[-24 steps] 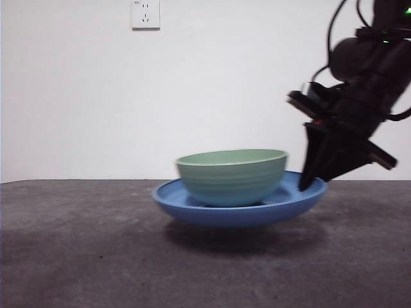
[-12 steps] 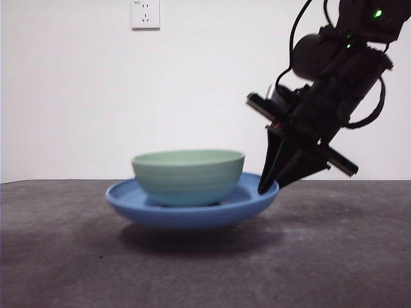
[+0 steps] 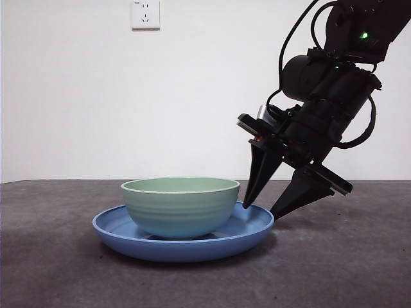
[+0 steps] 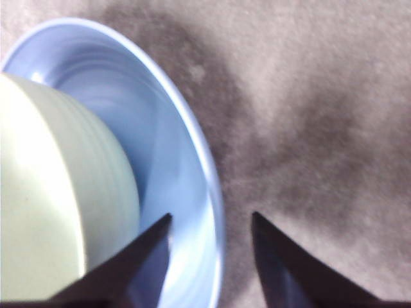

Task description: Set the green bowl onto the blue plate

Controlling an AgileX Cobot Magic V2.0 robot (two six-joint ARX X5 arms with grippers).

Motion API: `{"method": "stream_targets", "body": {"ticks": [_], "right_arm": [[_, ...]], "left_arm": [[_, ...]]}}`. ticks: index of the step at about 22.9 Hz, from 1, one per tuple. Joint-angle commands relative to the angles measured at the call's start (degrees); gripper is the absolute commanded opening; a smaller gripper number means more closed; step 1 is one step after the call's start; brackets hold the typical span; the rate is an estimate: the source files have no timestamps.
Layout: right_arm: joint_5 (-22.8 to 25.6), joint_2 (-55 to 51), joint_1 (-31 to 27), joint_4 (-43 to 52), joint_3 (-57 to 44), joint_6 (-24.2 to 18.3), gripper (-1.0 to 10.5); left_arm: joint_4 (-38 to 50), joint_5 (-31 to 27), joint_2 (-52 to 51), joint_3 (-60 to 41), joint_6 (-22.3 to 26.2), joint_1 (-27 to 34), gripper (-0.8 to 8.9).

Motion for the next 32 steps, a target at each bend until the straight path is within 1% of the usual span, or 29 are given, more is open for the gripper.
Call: {"method": "stream_targets", "body": {"ticks": [1, 2, 4, 5, 7, 9, 10, 12, 16, 17, 19, 22, 25, 32], "right_arm": [[0.92, -1.53, -0.79, 0.13, 1.42, -0.85, 2.2], [2.36, -3.28, -1.40, -0.46, 1.70, -1.16, 2.2], [2.69, -8.09, -3.15, -2.08, 2.34, -1.90, 2.3], [2.69, -10.97, -3.93, -3.28, 2.64, -2.51, 2.5], [2.67, -18.05, -5.11, -6.25, 2.69, -3.85, 3.6], [2.71, -25.66, -5.40, -10.84, 2.69, -6.47, 4.3], [2.97, -29.51, -5.40, -13.68, 2.69, -8.46, 4.5], [5.18, -36.68, -4.87, -20.70, 2.69, -12.44, 4.7], [8.17, -44.59, -3.65, -30.56, 2.67, -16.24, 6.0], [8.63, -46.58, -3.45, -33.07, 2.67, -17.29, 6.3], [8.76, -50.01, -3.39, -36.74, 2.60, -18.91, 6.4], [8.59, -55.30, -3.39, -40.06, 2.38, -20.24, 6.4], [8.59, -60.74, -3.39, -40.79, 1.51, -20.35, 6.4], [8.44, -72.76, -3.39, -40.74, -3.06, -18.36, 6.4]], "left_arm": [[0.44, -0.09, 0.20, 0.66, -0.15, -0.46, 5.94], [0.44, -0.09, 0.20, 0.66, -0.15, -0.46, 5.94], [0.44, -0.09, 0.20, 0.66, -0.15, -0.46, 5.94], [0.44, -0.09, 0.20, 0.66, -0.13, -0.46, 5.94], [0.44, -0.07, 0.20, 0.66, -0.15, -0.46, 5.94], [0.44, -0.09, 0.20, 0.66, -0.15, -0.46, 5.94], [0.44, -0.09, 0.20, 0.66, -0.15, -0.46, 5.94], [0.44, -0.09, 0.20, 0.66, -0.15, -0.46, 5.94], [0.44, -0.09, 0.20, 0.66, -0.13, -0.46, 5.94], [0.44, -0.09, 0.20, 0.66, -0.15, -0.46, 5.94], [0.44, -0.09, 0.20, 0.66, -0.15, -0.46, 5.94], [0.44, -0.09, 0.20, 0.66, -0.15, -0.46, 5.94], [0.44, -0.09, 0.20, 0.66, -0.13, -0.46, 5.94], [0.44, -0.09, 0.20, 0.66, -0.15, -0.46, 5.94]]}}
